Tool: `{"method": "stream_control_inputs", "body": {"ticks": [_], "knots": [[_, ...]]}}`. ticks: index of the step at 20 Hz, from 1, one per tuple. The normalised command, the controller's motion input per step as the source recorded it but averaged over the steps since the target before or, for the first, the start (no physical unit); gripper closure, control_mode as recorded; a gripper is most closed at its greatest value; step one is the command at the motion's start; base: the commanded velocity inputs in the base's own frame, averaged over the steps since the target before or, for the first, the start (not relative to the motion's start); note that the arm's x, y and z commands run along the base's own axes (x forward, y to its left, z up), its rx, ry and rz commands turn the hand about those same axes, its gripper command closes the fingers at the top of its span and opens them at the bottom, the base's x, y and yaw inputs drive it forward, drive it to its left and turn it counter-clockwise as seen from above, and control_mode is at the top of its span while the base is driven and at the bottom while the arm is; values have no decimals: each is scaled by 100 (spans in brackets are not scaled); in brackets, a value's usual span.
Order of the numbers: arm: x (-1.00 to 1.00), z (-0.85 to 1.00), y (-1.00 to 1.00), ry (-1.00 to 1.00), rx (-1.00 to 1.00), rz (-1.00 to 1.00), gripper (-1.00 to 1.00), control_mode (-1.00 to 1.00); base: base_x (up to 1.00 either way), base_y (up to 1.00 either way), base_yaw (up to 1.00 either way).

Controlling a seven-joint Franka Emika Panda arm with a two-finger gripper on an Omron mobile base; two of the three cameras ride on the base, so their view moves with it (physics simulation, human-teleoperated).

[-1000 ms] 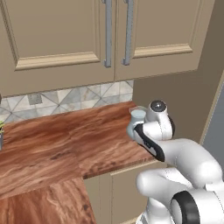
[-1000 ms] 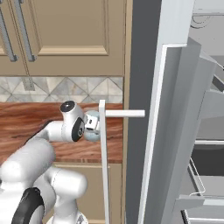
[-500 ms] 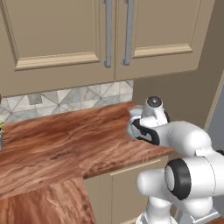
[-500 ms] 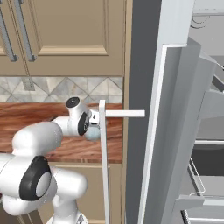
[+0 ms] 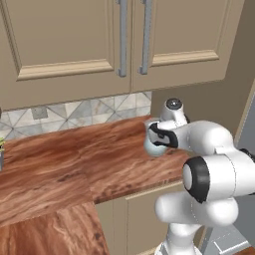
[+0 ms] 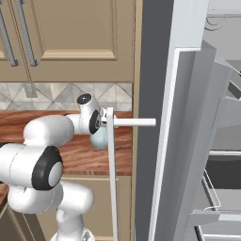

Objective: Move the scone and cherry from the second highest shelf to the top shelf to make space. Then, place the pitcher from the counter on the cleared second highest shelf.

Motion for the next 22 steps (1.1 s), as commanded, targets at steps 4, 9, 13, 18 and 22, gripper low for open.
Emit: {"method": "stream_control_inputs", "body": {"ticks": [4, 9, 13, 18, 22], "knots": [[0, -40, 15, 0, 0, 4, -100, -100, 0, 0, 0], [0, -43, 16, 0, 0, 5, 100, -100, 0, 0, 0], [-1, -39, 2, 0, 0, 5, 100, -100, 0, 0, 0], [-10, -26, 0, 0, 0, 2, 100, -100, 0, 0, 0], [-4, -13, 3, 0, 0, 0, 100, -100, 0, 0, 0]]}}
